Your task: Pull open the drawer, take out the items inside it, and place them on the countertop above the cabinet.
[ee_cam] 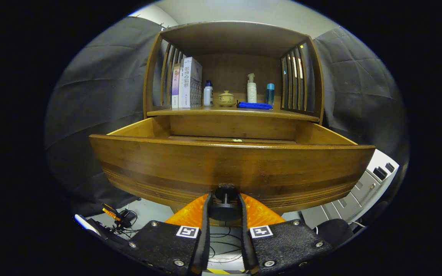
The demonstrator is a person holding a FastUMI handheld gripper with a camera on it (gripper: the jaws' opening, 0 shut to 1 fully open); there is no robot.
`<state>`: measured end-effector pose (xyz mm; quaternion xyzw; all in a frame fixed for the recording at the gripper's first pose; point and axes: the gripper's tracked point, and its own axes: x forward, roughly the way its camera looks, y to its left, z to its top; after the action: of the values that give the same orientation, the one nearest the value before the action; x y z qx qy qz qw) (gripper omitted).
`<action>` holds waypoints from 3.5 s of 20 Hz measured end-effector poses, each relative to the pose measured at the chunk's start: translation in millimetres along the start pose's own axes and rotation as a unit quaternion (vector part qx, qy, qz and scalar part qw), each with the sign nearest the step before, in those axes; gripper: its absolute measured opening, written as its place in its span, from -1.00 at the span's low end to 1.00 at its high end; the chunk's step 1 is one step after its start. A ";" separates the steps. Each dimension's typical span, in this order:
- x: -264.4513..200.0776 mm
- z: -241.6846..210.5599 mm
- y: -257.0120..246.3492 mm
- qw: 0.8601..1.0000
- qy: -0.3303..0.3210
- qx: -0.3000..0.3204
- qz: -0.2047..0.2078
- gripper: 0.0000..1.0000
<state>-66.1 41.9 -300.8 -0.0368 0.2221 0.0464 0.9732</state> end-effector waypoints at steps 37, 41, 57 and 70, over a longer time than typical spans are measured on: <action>133.2 68.6 -27.7 0.952 0.279 -0.107 -0.065 0.79; 138.5 63.2 -29.8 0.951 0.286 -0.099 -0.071 0.38; 88.9 130.8 -41.6 0.978 0.183 0.029 -0.092 -0.69; 144.8 255.3 -44.5 0.995 0.031 0.063 -0.070 -0.70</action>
<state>178.1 31.9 -132.3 0.0079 0.2518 -0.0369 0.9670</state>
